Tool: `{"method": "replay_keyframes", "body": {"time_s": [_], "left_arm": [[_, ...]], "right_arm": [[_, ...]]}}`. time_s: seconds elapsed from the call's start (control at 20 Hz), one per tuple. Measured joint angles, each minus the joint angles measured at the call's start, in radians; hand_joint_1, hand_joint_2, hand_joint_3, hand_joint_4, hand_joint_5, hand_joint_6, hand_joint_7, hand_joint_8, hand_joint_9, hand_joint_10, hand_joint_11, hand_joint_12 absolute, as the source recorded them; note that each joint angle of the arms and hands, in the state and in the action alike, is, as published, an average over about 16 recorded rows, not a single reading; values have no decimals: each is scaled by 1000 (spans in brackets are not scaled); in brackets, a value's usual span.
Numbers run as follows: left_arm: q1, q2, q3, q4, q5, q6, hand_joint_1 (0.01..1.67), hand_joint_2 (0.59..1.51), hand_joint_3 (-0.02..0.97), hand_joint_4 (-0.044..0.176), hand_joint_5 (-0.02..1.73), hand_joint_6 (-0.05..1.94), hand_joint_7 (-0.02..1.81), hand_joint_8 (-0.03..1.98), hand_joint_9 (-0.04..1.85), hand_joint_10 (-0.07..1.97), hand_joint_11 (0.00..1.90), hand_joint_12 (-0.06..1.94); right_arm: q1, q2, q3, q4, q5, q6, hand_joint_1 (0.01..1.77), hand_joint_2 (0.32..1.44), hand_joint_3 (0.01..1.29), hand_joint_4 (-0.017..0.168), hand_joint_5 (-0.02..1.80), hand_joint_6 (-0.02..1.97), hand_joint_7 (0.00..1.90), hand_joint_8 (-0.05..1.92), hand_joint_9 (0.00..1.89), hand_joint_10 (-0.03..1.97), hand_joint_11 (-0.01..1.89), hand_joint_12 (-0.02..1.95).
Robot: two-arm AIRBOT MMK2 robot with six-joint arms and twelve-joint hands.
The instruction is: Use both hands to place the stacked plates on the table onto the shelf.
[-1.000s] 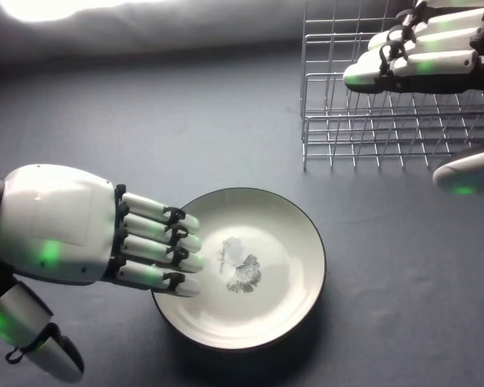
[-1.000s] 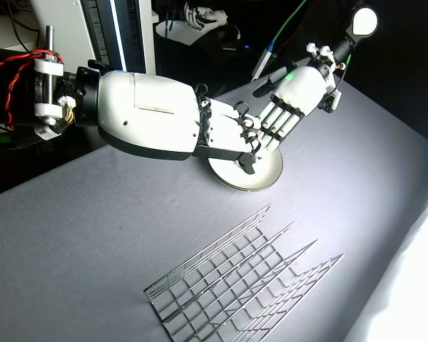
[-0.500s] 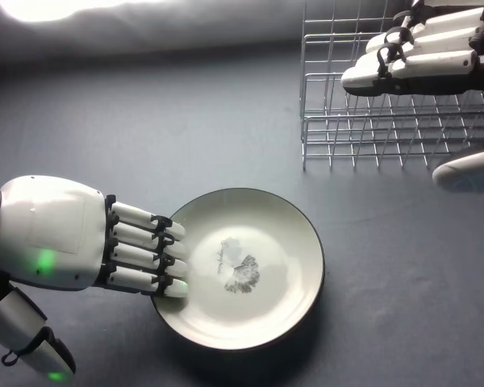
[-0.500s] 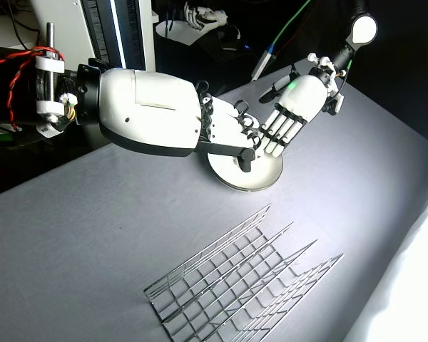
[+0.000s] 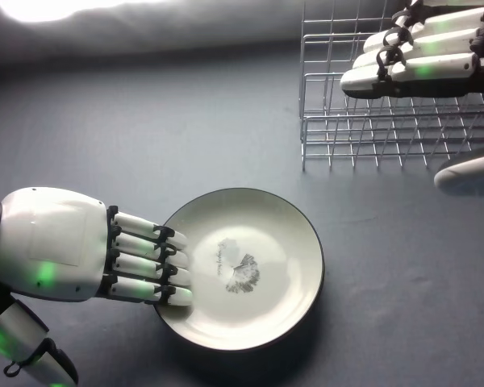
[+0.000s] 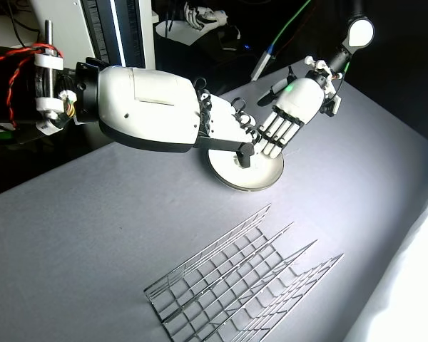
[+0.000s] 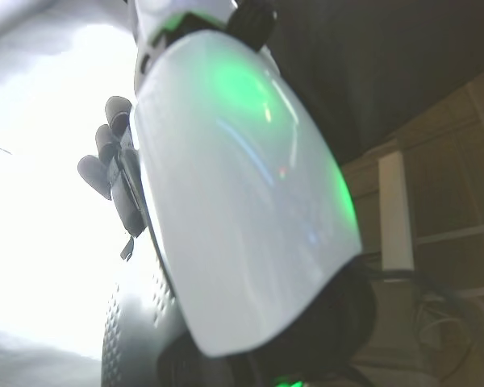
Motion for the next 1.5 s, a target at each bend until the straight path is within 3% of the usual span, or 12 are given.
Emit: {"method": "replay_keyframes", "body": {"time_s": [0.4, 1.05, 1.25, 1.5], "left_arm": [[6, -36, -9, -3, 9, 16, 18, 1089, -3, -9, 35, -19, 56, -7, 75, 6, 45, 84], [-19, -124, -13, -20, 48, 34, 18, 1073, -2, -9, 29, -30, 41, -16, 74, -3, 29, 109], [-29, -142, -12, -20, 59, 34, 18, 1070, -2, -10, 26, -33, 36, -16, 78, -1, 32, 114], [-36, -154, -10, -21, 67, 32, 18, 1071, -2, -10, 23, -34, 36, -17, 82, 5, 31, 114]], "right_arm": [[-9, -45, 62, -119, 72, -23, 24, 1262, 14, 4, 197, 16, 285, 23, 287, 25, 21, 949], [-25, -179, 198, -434, 197, -46, 34, 1261, 14, 4, 226, 17, 301, 22, 305, 25, 21, 1012], [-32, -210, 221, -500, 213, -50, 195, 1239, 14, 4, 224, 17, 293, 21, 298, 24, 21, 1032], [-46, -234, 233, -537, 215, -51, 530, 1181, 14, 4, 220, 17, 279, 21, 285, 24, 21, 1057]]}}
